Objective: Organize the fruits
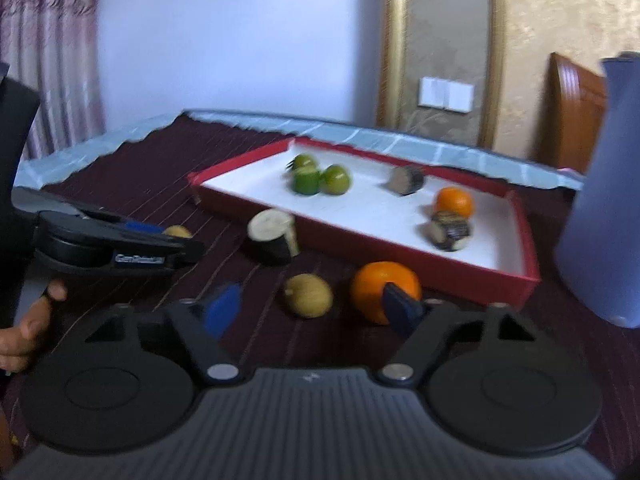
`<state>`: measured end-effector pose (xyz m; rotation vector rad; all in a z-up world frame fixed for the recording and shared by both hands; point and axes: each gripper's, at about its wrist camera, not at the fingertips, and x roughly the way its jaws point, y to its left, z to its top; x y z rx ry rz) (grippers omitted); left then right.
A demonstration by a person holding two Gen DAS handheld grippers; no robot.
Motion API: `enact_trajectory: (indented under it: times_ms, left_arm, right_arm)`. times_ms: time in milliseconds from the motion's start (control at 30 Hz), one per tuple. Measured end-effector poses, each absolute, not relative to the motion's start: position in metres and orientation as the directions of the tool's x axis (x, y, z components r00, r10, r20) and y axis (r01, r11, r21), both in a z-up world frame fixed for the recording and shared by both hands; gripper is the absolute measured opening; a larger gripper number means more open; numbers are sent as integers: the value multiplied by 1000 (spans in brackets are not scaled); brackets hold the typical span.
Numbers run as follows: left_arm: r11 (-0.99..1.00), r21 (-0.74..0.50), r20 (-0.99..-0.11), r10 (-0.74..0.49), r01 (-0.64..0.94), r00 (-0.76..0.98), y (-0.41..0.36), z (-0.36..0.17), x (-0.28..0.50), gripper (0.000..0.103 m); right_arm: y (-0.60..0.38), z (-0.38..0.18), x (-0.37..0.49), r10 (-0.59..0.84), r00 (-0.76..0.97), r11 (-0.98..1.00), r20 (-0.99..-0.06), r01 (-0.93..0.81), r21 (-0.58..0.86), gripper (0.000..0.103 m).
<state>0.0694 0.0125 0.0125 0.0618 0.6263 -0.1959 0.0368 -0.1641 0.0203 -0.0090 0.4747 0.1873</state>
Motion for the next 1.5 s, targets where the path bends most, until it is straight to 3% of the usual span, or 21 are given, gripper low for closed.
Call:
enact_trajectory:
  times_ms: [67,167,233,300,433,533,800,1500]
  left_arm:
    - [979,14,-585,-158,205,796,11,12,68,31]
    - [978,8,-585,-165,209,794,11,12,70,32]
    - [976,-2,-587,-177,217,790,11,11,72,40]
    - [974,-12,-586,-192,228,787,11,11,73,66]
    - [975,-11,-584,-188,223,789,11,11,74,68]
    - [975,-20,-588,-189,220,787,12,10,76,67]
    - [976,-18,-577,-189,219,795,13,10,72,30]
    - [967,11,-522,-213,256,826,-12,38,63,29]
  right_arm:
    - [-159,19,45,193,856,979,-480,-200,37,53]
    - [-154,15,52,193,836,978,-514,-207,29,45]
    - [-154,12,58,196,825,977,-530,-208,38,43]
    - [-155,11,62,196,821,978,-536,-203,47,43]
    - [-155,10,65,171,827,983,-536,-178,40,29]
    - [-157,11,62,156,833,987,-531,-156,45,27]
    - [-157,9,53,133,841,990,-524,-135,34,27]
    - [-174,20,41,84,887,993,-455,-40,107,27]
